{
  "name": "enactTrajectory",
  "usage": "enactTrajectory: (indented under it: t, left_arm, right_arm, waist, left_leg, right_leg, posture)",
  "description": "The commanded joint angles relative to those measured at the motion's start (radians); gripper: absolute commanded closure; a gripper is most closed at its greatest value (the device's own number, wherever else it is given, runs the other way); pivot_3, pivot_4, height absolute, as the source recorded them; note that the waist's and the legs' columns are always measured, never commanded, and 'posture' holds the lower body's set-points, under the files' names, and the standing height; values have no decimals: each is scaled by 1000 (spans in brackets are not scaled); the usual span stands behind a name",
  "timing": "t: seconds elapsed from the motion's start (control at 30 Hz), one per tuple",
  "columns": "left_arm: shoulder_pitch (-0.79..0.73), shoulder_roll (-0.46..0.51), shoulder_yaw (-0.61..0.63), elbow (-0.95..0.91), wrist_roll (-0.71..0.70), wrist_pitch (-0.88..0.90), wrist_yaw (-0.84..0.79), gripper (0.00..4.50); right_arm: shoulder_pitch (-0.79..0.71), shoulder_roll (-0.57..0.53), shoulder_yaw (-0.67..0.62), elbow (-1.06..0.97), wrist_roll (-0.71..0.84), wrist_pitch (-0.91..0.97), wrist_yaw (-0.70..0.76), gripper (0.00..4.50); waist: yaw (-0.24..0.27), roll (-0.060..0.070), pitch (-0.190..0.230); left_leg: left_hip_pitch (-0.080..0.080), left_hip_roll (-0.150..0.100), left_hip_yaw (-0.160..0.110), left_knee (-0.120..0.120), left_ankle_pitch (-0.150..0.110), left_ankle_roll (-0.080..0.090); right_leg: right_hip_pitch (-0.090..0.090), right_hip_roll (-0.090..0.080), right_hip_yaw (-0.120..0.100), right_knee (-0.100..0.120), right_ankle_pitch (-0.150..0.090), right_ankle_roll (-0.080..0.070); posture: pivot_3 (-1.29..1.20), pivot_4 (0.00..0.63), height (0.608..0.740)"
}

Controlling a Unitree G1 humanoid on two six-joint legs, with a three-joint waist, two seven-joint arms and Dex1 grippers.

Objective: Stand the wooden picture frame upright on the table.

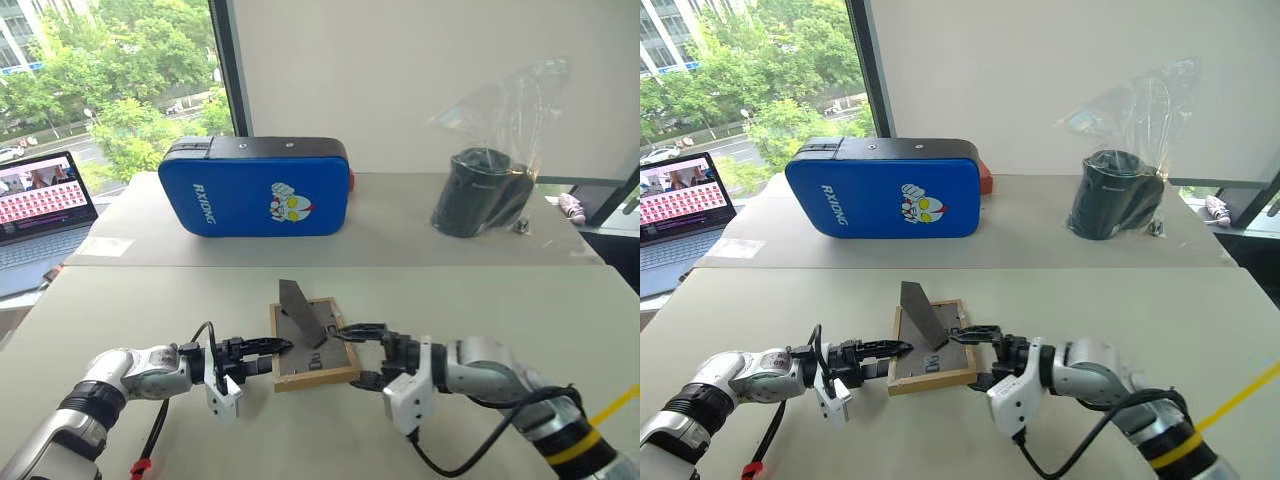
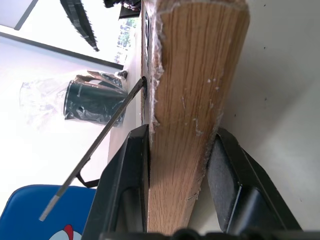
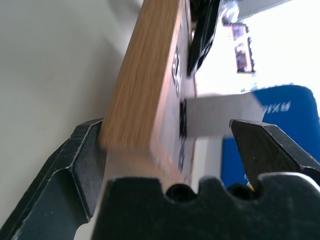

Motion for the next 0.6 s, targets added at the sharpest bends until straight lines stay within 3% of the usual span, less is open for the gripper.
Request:
enactTrajectory:
  t: [0.03, 0.17, 0.23, 0.3, 0.37, 0.5, 0.6]
  left_arm:
    - [16, -1, -21, 13, -37, -1, -57, 3269]
    - [22, -9, -11, 1, -98, 0, -86, 3269]
    - [27, -13, -6, -7, -128, 5, -104, 3269]
    - [36, -15, 1, -14, -165, 24, -122, 2371]
    - [45, -18, 9, -17, -207, 53, -146, 1836]
    - [118, -3, 58, -76, -410, 179, -221, 360]
    - [226, 19, 133, -185, -581, 291, -255, 353]
  right_arm:
    - [-21, 15, 5, 18, -32, -23, -32, 787]
    - [-16, 12, 12, 45, -52, -45, -45, 2048]
    - [-19, 12, 12, 46, -53, -48, -53, 2881]
    - [-24, 17, 1, 31, -32, -34, -57, 3241]
    - [-32, 20, -12, 13, 2, -7, -47, 3272]
    - [-62, 14, -50, -46, 138, 129, 30, 3274]
    - [-87, 13, -92, -92, 281, 307, 104, 3275]
  waist:
    - [1, 0, 0]
    - [3, 0, 0]
    - [3, 0, 0]
    - [2, 0, 0]
    - [2, 0, 0]
    - [-4, 0, 0]
    - [-9, 1, 1]
  left_leg:
    - [0, 0, 0, 0, 0, 0]
    - [0, 0, 0, 0, 0, 0]
    - [0, 0, 0, 0, 0, 0]
    - [0, 0, 0, 0, 0, 0]
    - [0, 0, 0, 0, 0, 0]
    - [-1, 0, 0, 0, 0, 0]
    - [-1, 0, 0, 0, 0, 1]
  right_leg:
    - [0, 0, 0, -1, 0, 0]
    - [0, 0, 0, -1, 0, -1]
    - [0, 0, 0, -1, 0, 0]
    - [0, 0, 0, 0, 0, 0]
    - [0, 0, 0, 0, 0, 0]
    - [-1, 0, 0, 0, 0, -1]
    - [-1, 0, 0, 1, 4, -7]
  posture:
    - [0, 150, 740]
    - [0, 150, 740]
    - [0, 150, 740]
    - [0, 150, 740]
    - [0, 150, 740]
    - [0, 150, 740]
    - [0, 150, 740]
